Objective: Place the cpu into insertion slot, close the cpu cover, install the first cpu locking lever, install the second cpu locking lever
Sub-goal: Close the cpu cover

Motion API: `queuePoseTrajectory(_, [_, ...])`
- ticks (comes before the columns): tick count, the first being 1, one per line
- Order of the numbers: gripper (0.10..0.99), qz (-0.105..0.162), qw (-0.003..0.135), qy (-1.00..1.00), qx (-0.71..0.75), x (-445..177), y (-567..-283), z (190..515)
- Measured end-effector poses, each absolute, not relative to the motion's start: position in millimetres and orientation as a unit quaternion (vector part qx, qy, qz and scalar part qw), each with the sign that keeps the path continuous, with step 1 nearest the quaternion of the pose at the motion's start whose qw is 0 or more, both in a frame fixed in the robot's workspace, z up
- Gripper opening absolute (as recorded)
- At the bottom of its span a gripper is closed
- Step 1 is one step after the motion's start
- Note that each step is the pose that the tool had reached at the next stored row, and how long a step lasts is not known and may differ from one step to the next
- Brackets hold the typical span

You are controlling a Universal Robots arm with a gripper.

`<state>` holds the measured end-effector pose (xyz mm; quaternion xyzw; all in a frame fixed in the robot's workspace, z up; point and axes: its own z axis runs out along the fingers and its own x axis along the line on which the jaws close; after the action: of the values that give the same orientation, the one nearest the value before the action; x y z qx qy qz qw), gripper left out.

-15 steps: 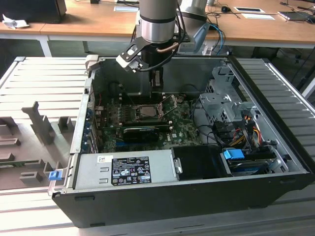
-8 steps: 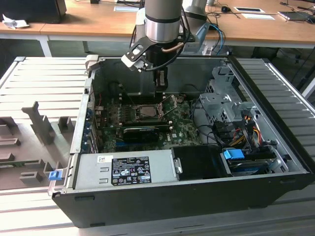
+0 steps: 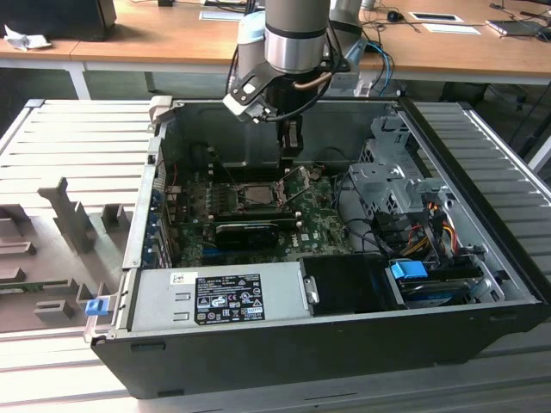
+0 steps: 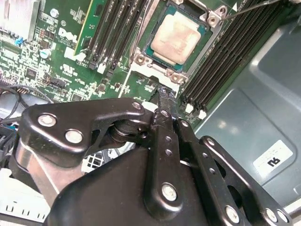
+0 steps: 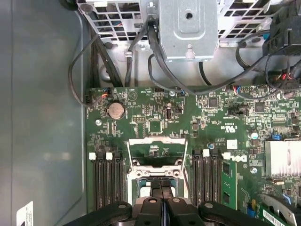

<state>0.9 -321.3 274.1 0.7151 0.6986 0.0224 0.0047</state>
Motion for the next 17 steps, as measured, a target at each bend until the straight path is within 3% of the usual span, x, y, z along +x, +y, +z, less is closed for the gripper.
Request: queuePoseTrajectory(17, [0.106, 0.022, 0.004, 0.712, 0.702, 31.5, -314.0, 273.6])
